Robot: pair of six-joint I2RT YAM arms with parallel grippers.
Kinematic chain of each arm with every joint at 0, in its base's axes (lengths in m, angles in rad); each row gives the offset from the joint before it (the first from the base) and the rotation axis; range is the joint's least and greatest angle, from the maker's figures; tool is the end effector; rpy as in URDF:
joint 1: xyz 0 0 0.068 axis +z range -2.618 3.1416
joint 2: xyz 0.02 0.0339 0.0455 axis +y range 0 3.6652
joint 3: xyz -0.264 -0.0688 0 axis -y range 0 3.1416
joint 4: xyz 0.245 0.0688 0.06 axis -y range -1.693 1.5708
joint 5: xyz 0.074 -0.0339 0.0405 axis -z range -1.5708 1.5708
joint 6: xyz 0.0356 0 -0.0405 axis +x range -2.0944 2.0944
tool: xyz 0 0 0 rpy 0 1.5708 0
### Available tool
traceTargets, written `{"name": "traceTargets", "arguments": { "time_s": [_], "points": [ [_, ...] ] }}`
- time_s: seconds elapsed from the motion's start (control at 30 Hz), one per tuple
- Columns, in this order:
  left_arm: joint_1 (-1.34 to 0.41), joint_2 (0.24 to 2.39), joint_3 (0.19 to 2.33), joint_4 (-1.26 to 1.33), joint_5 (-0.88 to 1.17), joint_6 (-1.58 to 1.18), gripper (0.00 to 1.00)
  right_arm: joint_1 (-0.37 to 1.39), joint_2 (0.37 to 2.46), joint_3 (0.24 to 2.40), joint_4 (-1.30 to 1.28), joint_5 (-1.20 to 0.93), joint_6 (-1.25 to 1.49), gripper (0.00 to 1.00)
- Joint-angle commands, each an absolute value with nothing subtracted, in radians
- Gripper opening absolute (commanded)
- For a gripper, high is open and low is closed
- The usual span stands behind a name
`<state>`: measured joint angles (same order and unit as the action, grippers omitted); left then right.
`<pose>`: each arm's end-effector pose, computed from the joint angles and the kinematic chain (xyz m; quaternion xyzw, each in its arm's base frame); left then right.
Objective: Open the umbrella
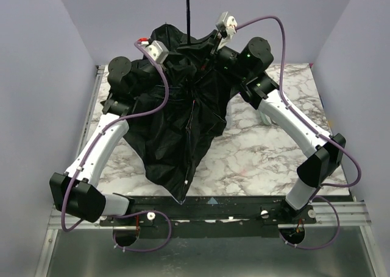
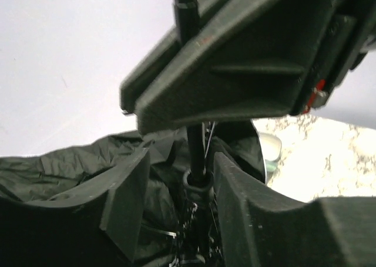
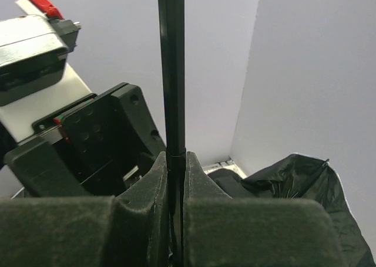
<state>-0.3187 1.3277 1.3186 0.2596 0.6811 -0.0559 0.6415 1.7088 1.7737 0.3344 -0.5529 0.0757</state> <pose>0.2783 -0.1154 0.4527 0.3373 0.5385 -0.3399 0.6934 0.3037 0.2502 0.4913 -0.3669 0.4472 0.4226 0.6977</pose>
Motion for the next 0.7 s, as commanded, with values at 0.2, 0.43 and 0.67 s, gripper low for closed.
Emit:
{"name": "traceTargets", "arguments": {
  "time_s": [0.2, 0.43, 0.67],
  "points": [
    [-0.322, 1.37, 1.363, 0.411, 0.669, -0.136, 0.27, 0.653, 1.672, 1.791, 0.467, -0.622, 0.219, 0.0],
    [-0.322, 1.379, 1.345, 0.34, 0.706, -0.079, 0.21, 0.656, 1.658, 1.812, 0.481, -0.636, 0.25, 0.0],
    [-0.304, 1.358, 1.401, 0.296, 0.736, -0.009, 0.0, 0.658, 1.585, 1.723, 0.45, -0.624, 0.211, 0.19]
  ]
}}
